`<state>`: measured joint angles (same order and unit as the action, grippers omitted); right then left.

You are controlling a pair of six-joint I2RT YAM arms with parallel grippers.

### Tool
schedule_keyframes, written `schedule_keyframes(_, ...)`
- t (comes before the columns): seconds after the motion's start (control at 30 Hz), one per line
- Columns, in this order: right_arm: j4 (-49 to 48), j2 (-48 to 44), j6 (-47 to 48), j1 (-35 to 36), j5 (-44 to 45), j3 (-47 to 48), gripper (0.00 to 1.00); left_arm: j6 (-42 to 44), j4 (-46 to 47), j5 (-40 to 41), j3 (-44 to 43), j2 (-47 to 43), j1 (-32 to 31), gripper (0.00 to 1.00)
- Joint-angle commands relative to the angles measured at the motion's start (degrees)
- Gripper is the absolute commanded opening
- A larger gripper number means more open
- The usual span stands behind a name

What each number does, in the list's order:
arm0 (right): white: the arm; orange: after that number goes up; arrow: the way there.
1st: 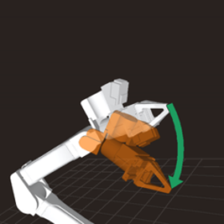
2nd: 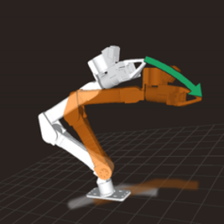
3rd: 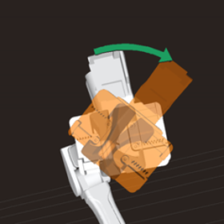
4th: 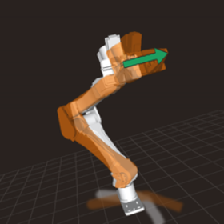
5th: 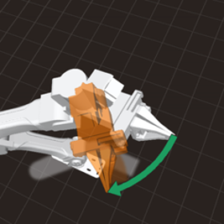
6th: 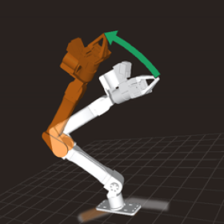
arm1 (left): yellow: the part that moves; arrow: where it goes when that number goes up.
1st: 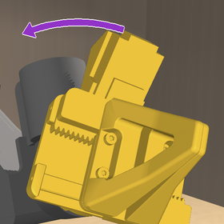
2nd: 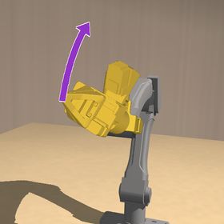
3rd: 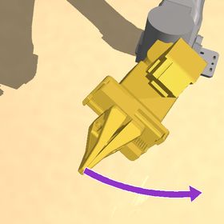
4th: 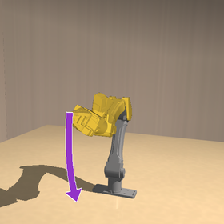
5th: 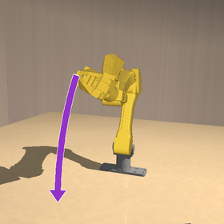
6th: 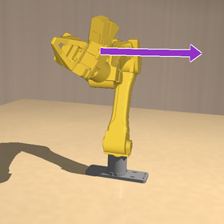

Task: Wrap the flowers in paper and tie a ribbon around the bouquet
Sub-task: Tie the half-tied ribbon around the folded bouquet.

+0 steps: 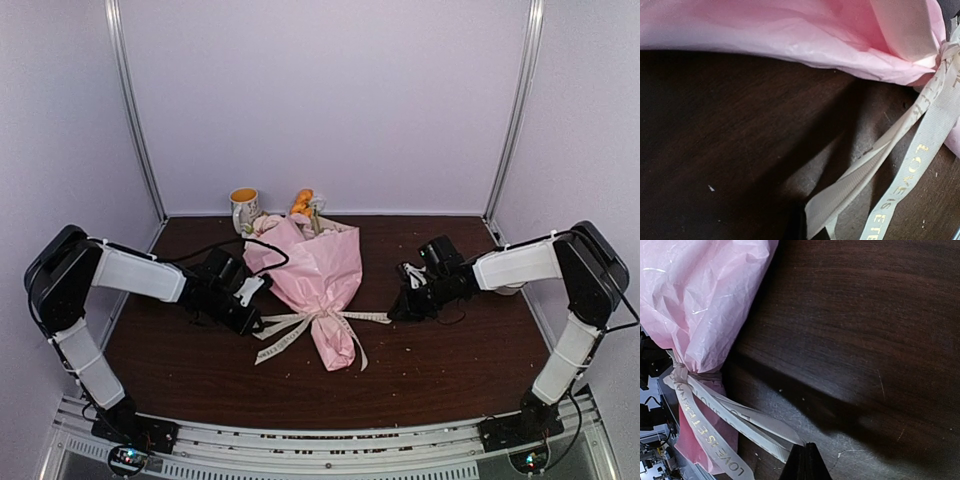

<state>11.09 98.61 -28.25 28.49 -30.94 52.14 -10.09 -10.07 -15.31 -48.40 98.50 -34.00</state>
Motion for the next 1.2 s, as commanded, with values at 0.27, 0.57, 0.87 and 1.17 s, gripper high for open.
schedule_keyframes(0.27, 1.82, -2.31, 2.55, -6.29, 5.57, -5.36, 0.00, -1.69, -3.87, 4.76, 4.65, -2.06, 4.70, 0.00)
schedule_keyframes(0.57, 0.82, -1.23, 1.80, -7.90, 7.57, -7.04, 0.00, -3.19, -3.48, 5.31, 5.66, -2.58, 6.41, 0.00)
schedule_keyframes(0.87, -0.85, -0.02, 0.88, -8.63, 7.06, -8.11, 0.00, -2.74, -1.38, 3.85, 7.32, -4.28, 6.85, 0.00)
schedule_keyframes(1.17, -0.72, -2.07, 1.53, -7.44, 4.01, -4.59, 0.00, -1.01, 0.68, -1.93, 8.16, -7.60, 4.51, 0.00)
